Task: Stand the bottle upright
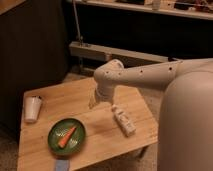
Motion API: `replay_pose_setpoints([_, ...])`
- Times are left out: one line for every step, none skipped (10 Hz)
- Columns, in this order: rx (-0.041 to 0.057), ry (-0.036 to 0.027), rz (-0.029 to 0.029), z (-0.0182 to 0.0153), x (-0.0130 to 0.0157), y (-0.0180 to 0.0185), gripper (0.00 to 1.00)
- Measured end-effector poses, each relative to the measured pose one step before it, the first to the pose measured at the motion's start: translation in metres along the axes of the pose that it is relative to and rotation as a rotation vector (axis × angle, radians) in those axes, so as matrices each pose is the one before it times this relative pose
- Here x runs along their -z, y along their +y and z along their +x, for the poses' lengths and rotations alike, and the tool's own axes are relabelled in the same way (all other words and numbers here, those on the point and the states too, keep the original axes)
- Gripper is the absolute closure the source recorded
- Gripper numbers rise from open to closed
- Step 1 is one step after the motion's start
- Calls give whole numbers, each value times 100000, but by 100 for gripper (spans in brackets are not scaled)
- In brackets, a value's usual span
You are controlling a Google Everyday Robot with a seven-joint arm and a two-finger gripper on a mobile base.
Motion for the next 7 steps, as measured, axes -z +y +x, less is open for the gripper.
replay_pose_setpoints([-462, -47, 159, 46, 36, -303, 29])
replay_pose_setpoints([164, 2, -22, -16, -6, 47, 29])
replay_pose_setpoints([316, 38, -22, -29, -26, 169, 29])
replay_pose_setpoints([170, -377, 1410, 3, 70, -11, 29])
replay_pose_setpoints([162, -1227, 5113, -255, 726, -836, 29])
replay_pose_setpoints([594, -218, 4646, -628, 621, -856, 29])
replay_pose_setpoints([555, -301, 4063, -941, 584, -960, 29])
